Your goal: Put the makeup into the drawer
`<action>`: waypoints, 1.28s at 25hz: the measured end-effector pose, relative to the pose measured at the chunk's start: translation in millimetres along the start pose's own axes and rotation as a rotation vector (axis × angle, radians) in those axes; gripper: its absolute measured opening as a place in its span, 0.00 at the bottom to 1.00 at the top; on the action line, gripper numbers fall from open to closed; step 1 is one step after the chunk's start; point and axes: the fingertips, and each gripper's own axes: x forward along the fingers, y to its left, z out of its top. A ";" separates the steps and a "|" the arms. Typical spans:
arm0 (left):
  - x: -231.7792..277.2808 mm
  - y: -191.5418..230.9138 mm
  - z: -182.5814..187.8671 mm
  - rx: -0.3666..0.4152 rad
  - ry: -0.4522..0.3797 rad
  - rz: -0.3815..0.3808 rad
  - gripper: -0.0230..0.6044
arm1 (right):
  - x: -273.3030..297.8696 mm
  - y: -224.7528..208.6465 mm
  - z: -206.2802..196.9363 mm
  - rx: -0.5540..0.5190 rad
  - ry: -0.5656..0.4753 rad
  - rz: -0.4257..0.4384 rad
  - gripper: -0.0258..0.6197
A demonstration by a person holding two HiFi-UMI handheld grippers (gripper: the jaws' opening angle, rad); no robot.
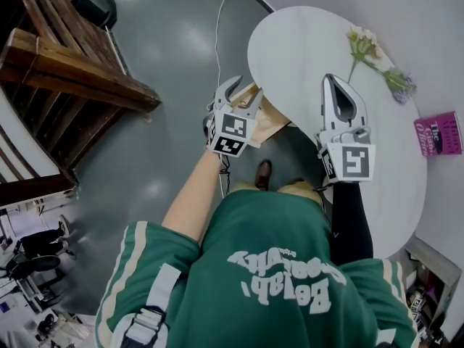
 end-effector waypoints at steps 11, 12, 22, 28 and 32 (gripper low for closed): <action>-71.8 26.3 169.5 0.101 -0.383 0.101 0.41 | 7.9 7.2 16.8 -0.026 -0.033 0.017 0.05; -74.0 25.8 173.5 0.104 -0.394 0.104 0.41 | 8.2 6.9 17.6 -0.027 -0.034 0.018 0.05; -75.9 22.8 180.7 0.097 -0.422 0.121 0.34 | 6.4 2.6 17.0 -0.027 -0.026 0.016 0.05; -84.8 32.8 179.3 0.091 -0.445 0.188 0.06 | 5.7 4.7 13.9 -0.024 -0.024 0.015 0.05; -86.5 33.5 177.6 0.088 -0.437 0.183 0.06 | 5.2 9.5 17.1 -0.042 -0.023 0.019 0.05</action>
